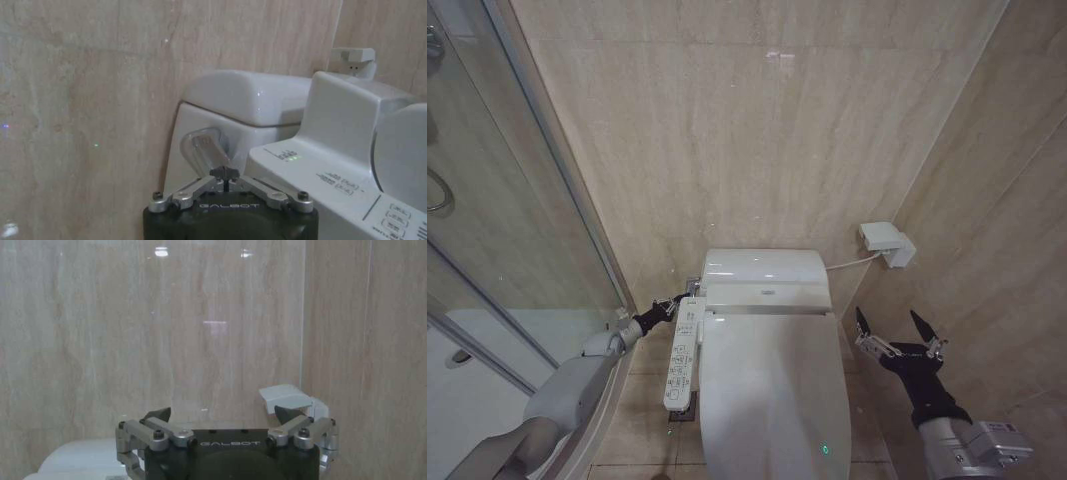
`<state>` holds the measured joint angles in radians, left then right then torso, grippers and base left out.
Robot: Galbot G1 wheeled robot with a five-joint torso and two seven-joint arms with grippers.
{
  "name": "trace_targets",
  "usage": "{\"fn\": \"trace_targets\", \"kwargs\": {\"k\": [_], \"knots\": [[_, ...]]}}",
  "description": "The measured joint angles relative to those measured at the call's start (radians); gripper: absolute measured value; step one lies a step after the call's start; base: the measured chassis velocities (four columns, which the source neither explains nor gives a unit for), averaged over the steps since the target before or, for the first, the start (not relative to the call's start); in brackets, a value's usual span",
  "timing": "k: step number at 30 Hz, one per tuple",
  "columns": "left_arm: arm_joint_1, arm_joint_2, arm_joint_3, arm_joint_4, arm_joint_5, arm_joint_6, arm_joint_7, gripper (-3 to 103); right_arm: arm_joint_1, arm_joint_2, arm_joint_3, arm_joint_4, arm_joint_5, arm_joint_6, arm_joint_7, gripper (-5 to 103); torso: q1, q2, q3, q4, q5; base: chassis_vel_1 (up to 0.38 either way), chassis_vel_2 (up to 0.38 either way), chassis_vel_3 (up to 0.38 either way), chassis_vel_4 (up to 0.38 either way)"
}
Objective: Open the toilet lid, clean the toilet bowl with a toilet brush, close the toilet lid, and flush.
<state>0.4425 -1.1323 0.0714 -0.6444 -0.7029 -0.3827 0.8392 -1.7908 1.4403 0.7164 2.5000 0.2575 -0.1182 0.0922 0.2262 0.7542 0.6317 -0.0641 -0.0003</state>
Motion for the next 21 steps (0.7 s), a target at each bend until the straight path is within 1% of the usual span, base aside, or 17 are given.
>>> {"fn": "trace_targets", "kwargs": {"k": [8, 13, 21], "knots": [[-0.005, -0.006, 0.002, 0.006, 0.000, 0.000, -0.004, 0, 0.000, 0.000, 0.000, 0.000, 0.000, 0.000, 0.000, 100, 0.000, 0.000, 0.000, 0.0003, 0.0001, 0.000, 0.000, 0.000, 0.000], [-0.020, -0.022, 0.006, 0.031, 0.001, 0.000, -0.012, 0, 0.000, 0.000, 0.000, 0.000, 0.000, 0.000, 0.000, 100, 0.000, 0.000, 0.000, -0.0003, 0.0001, 0.000, 0.000, 0.000, 0.000], [-0.036, -0.044, 0.006, 0.061, 0.006, -0.004, -0.024, 0, 0.000, 0.000, 0.000, 0.000, 0.000, 0.000, 0.000, 100, 0.000, 0.000, 0.000, 0.0005, 0.0004, 0.000, 0.000, 0.000, 0.000]]}}
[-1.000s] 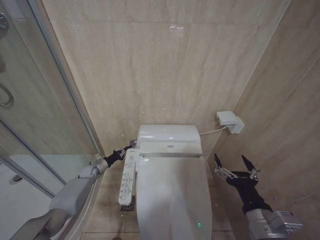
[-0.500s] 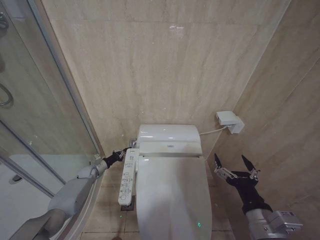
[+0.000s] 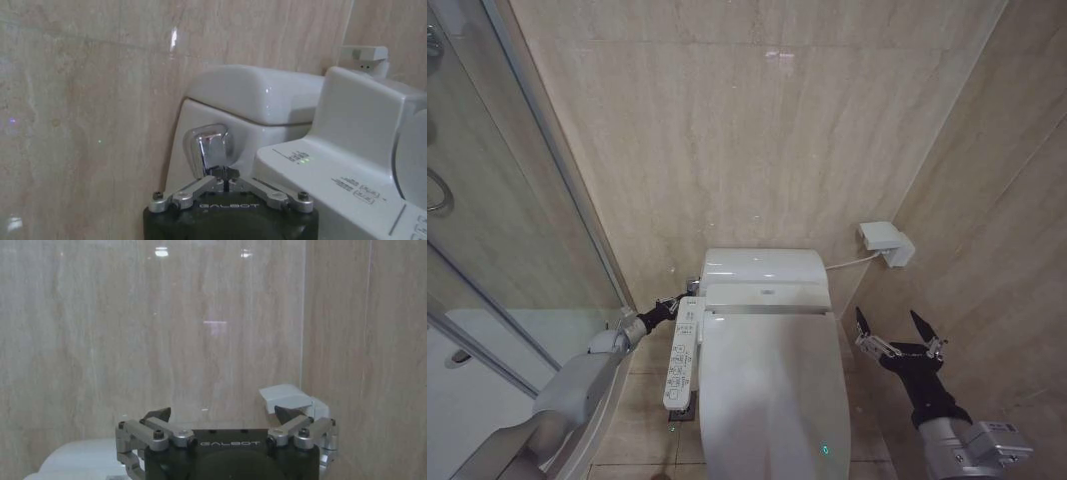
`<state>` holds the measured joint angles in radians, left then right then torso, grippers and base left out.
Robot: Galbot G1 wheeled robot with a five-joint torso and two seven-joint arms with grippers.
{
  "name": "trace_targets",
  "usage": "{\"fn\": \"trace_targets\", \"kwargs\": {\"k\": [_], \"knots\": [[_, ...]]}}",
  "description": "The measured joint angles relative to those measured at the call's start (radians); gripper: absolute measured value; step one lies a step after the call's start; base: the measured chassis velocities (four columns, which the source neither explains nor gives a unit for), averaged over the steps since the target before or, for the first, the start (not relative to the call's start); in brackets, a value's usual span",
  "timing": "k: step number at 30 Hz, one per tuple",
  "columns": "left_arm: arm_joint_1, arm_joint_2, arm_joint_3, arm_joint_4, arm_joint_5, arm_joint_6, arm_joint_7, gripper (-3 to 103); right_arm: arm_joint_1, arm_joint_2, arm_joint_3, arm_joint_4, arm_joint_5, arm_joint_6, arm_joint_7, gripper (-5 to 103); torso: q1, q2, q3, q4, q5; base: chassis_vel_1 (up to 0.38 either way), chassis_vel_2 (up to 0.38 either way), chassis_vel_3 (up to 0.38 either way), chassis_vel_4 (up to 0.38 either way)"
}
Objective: Open the toilet lid, clean the toilet bowl with a toilet brush, close the toilet lid, and flush.
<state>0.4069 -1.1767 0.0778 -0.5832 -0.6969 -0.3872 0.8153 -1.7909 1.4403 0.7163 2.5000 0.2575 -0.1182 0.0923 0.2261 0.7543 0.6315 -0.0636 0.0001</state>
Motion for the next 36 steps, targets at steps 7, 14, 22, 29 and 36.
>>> {"fn": "trace_targets", "kwargs": {"k": [7, 14, 22, 29, 36], "knots": [[-0.011, -0.012, 0.000, 0.020, 0.004, -0.010, -0.006, 0, 0.000, 0.000, 0.000, 0.000, 0.000, 0.000, 0.000, 100, 0.000, 0.000, 0.000, -0.0003, 0.0000, 0.000, 0.000, 0.000, 0.000], [-0.017, -0.015, 0.001, 0.030, 0.007, -0.017, -0.007, 0, 0.000, 0.000, 0.000, 0.000, 0.000, 0.000, 0.000, 100, 0.000, 0.000, 0.000, -0.0005, 0.0000, 0.000, 0.000, 0.000, 0.000], [-0.023, -0.032, 0.001, 0.046, 0.015, -0.039, -0.035, 0, 0.000, 0.000, 0.000, 0.000, 0.000, 0.000, 0.000, 100, 0.000, 0.000, 0.000, -0.0002, 0.0001, 0.000, 0.000, 0.000, 0.000], [-0.029, -0.042, 0.001, 0.046, 0.020, -0.051, -0.082, 0, 0.000, 0.000, 0.000, 0.000, 0.000, 0.000, 0.000, 100, 0.000, 0.000, 0.000, 0.0003, 0.0003, 0.000, 0.000, 0.000, 0.000], [-0.030, -0.041, -0.001, 0.033, 0.017, -0.050, -0.109, 0, 0.000, 0.000, 0.000, 0.000, 0.000, 0.000, 0.000, 100, 0.000, 0.000, 0.000, -0.0002, 0.0001, 0.000, 0.000, 0.000, 0.000]]}}
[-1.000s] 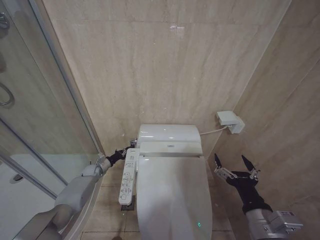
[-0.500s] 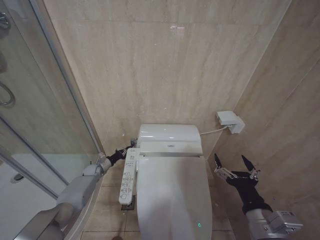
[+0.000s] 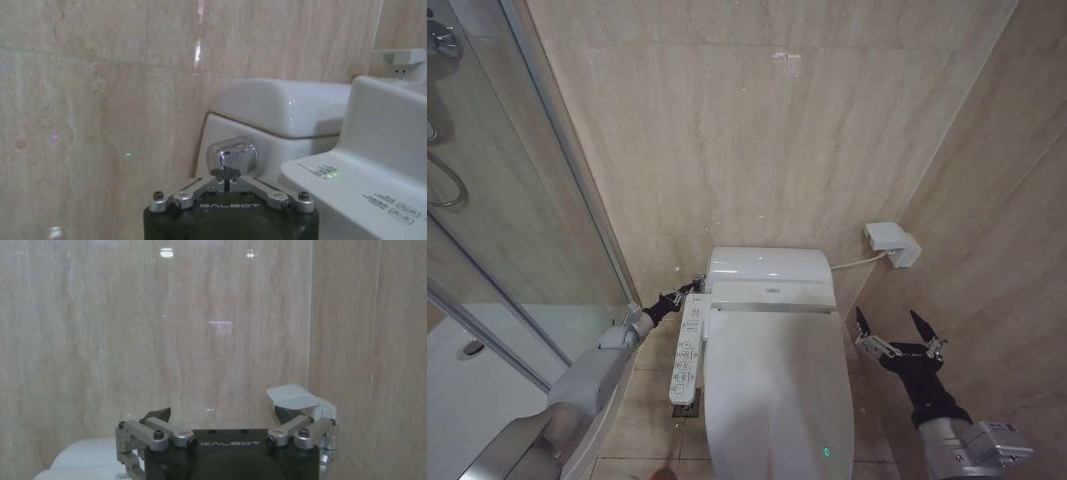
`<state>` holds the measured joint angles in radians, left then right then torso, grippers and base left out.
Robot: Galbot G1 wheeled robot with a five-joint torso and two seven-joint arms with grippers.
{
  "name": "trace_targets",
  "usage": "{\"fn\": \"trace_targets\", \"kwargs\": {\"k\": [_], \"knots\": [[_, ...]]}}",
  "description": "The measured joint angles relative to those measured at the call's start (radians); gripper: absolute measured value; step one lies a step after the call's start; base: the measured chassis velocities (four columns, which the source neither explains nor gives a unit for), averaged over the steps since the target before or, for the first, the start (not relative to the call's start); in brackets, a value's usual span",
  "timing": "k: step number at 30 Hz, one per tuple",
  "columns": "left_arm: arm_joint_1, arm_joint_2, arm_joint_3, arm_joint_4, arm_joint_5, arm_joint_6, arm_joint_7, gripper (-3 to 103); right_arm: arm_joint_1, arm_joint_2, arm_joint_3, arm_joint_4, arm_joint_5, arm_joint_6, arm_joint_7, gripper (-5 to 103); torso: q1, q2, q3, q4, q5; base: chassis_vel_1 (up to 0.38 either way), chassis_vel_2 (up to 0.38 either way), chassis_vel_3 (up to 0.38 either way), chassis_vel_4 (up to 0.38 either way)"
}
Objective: Open the toilet lid, clean the toilet bowl with a toilet brush, close the toilet lid, and flush.
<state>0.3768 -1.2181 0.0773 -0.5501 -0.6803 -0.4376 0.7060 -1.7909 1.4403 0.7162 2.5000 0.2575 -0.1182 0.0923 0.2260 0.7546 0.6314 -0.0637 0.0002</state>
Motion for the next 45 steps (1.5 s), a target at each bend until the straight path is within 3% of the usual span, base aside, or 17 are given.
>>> {"fn": "trace_targets", "kwargs": {"k": [28, 36, 38, 40, 45], "knots": [[0.018, -0.001, 0.017, 0.015, -0.016, 0.046, 0.016, 0, 0.000, 0.000, 0.000, 0.000, 0.000, 0.000, 0.000, 100, 0.000, 0.000, 0.000, -0.0002, -0.0003, 0.000, 0.000, 0.000, 0.000], [0.028, -0.003, 0.005, 0.011, -0.036, 0.048, -0.010, 0, 0.000, 0.000, 0.000, 0.000, 0.000, 0.000, 0.000, 100, 0.000, 0.000, 0.000, -0.0007, -0.0005, 0.000, 0.000, 0.000, 0.000], [0.032, -0.005, 0.003, 0.010, -0.039, 0.049, -0.016, 0, 0.000, 0.000, 0.000, 0.000, 0.000, 0.000, 0.000, 100, 0.000, 0.000, 0.000, -0.0030, -0.0017, 0.000, 0.000, 0.000, 0.000], [0.035, -0.005, 0.002, 0.010, -0.041, 0.048, -0.019, 0, 0.000, 0.000, 0.000, 0.000, 0.000, 0.000, 0.000, 100, 0.000, 0.000, 0.000, -0.0019, -0.0015, -0.033, -0.003, 0.006, -0.025], [0.046, -0.007, -0.015, 0.009, -0.046, 0.038, -0.051, 0, 0.000, 0.000, 0.000, 0.000, 0.000, 0.000, 0.000, 100, 0.000, 0.000, 0.000, -0.0017, -0.0006, -0.024, -0.005, -0.003, -0.019]]}}
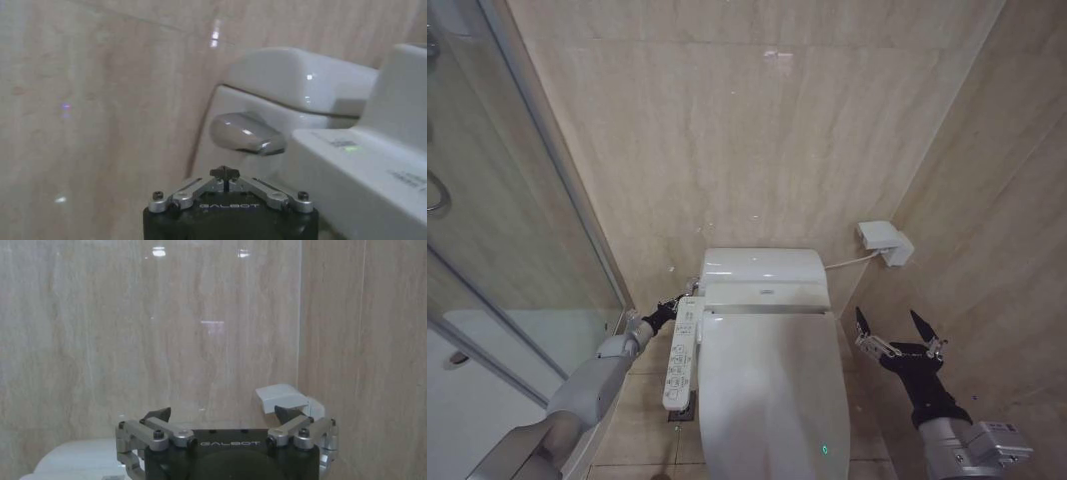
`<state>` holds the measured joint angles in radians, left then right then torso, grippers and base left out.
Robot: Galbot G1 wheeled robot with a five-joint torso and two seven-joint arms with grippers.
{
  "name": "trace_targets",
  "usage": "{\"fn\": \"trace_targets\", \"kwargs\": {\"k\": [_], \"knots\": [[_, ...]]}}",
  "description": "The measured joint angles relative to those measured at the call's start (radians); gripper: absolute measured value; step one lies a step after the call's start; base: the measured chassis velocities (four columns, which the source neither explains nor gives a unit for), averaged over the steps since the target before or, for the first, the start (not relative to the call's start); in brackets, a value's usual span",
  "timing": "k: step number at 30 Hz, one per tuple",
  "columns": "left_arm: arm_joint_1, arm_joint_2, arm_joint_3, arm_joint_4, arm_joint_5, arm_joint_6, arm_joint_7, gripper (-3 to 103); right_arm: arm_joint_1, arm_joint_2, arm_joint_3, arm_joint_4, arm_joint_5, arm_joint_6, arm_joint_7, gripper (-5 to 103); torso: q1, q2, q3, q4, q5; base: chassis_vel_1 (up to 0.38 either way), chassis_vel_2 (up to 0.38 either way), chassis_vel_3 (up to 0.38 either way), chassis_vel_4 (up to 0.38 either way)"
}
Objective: Open the toilet lid, clean the toilet bowl with a toilet brush, close the toilet lid, and flush.
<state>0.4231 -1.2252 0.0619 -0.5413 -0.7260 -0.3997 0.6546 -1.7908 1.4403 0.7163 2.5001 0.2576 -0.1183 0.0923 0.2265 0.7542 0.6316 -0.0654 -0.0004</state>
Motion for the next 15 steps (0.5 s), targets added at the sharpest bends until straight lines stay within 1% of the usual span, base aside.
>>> {"fn": "trace_targets", "kwargs": {"k": [1, 2, 3, 6, 7, 9, 10, 11, 13, 14, 15], "knots": [[0.009, 0.000, -0.008, -0.010, 0.000, -0.005, -0.024, 0, 0.000, 0.000, 0.000, 0.000, 0.000, 0.000, 0.000, 100, 0.000, 0.000, 0.000, 0.0007, 0.0002, 0.000, 0.000, 0.000, 0.000], [0.026, 0.002, -0.019, -0.035, 0.001, -0.015, -0.071, 0, 0.000, 0.000, 0.000, 0.000, 0.000, 0.000, 0.000, 100, 0.000, 0.000, 0.000, 0.0012, 0.0003, 0.000, 0.000, 0.000, 0.000], [0.026, 0.002, -0.019, -0.035, 0.001, -0.015, -0.071, 0, 0.000, 0.000, 0.000, 0.000, 0.000, 0.000, 0.000, 100, 0.000, 0.000, 0.000, 0.0012, 0.0003, 0.000, 0.000, 0.000, 0.000], [0.073, 0.005, -0.056, -0.108, 0.062, -0.040, -0.270, 0, 0.000, 0.000, 0.000, 0.000, 0.000, 0.000, 0.000, 100, 0.000, 0.000, 0.000, 0.0015, 0.0002, 0.000, 0.000, 0.000, 0.000], [0.073, 0.005, -0.056, -0.108, 0.062, -0.040, -0.270, 0, 0.000, 0.000, 0.000, 0.000, 0.000, 0.000, 0.000, 100, 0.000, 0.000, 0.000, 0.0015, 0.0002, 0.000, 0.000, 0.000, 0.000], [0.107, 0.012, -0.089, -0.166, 0.084, -0.041, -0.417, 0, 0.000, 0.000, 0.000, 0.000, 0.000, 0.000, 0.000, 100, 0.000, 0.000, 0.000, 0.0012, 0.0001, 0.000, 0.000, 0.000, 0.000], [0.122, 0.017, -0.104, -0.193, 0.092, -0.042, -0.457, 0, 0.000, 0.000, 0.000, 0.000, 0.000, 0.000, 0.000, 100, 0.000, 0.000, 0.000, 0.0014, 0.0003, 0.000, 0.000, 0.000, 0.000], [0.122, 0.017, -0.104, -0.193, 0.092, -0.042, -0.457, 0, 0.000, 0.000, 0.000, 0.000, 0.000, 0.000, 0.000, 100, 0.000, 0.000, 0.000, 0.0014, 0.0003, 0.000, 0.000, 0.000, 0.000], [0.160, 0.041, -0.128, -0.267, 0.106, -0.044, -0.523, 0, 0.000, 0.000, 0.000, 0.000, 0.000, 0.000, 0.000, 100, 0.000, 0.000, 0.000, 0.0013, 0.0004, 0.000, 0.000, 0.000, 0.000], [0.184, 0.056, -0.136, -0.314, 0.112, -0.034, -0.550, 0, 0.000, 0.000, 0.000, 0.000, 0.000, 0.000, 0.000, 100, 0.000, 0.000, 0.000, 0.0013, 0.0003, 0.000, 0.000, 0.000, 0.000], [0.184, 0.056, -0.136, -0.314, 0.112, -0.034, -0.550, 0, 0.000, 0.000, 0.000, 0.000, 0.000, 0.000, 0.000, 100, 0.000, 0.000, 0.000, 0.0013, 0.0003, 0.000, 0.000, 0.000, 0.000]]}}
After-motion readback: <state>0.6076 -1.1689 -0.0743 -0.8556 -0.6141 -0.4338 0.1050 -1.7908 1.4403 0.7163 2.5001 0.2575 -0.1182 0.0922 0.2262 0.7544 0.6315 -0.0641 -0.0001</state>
